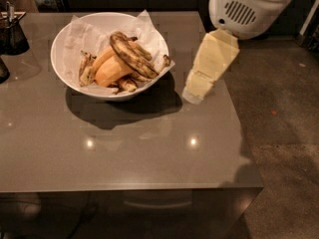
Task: Pick banana from white bowl
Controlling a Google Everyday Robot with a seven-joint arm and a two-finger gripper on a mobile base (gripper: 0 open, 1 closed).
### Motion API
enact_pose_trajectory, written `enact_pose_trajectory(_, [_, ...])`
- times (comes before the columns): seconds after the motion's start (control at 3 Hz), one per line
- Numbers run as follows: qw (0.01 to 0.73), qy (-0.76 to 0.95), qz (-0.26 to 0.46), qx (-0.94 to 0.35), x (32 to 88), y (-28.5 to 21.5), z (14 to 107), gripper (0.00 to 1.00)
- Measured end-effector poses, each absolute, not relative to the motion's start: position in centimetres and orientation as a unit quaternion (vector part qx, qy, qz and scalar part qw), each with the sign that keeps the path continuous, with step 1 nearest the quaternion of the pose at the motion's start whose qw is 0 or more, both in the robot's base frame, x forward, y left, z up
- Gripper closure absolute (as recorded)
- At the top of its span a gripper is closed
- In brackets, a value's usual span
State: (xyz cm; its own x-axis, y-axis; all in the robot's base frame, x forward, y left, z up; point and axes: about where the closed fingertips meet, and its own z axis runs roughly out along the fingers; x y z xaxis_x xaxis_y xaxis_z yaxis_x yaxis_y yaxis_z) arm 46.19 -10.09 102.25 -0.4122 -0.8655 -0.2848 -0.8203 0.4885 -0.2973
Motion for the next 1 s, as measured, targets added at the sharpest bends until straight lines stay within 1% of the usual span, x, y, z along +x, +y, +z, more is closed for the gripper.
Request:
enact_pose_trajectory(0.33, [0.202, 0.838, -0.066, -0.502, 46.2, -6.3, 103.5, 0.00])
enact_pose_trajectory(0.67, [0.215, 0.836, -0.068, -0.500, 46.0, -6.0, 104.4, 0.00])
enact_pose_trajectory(1.0, [0.244, 0.840, -0.071, -0.479, 47.7, -4.3, 104.7, 0.00])
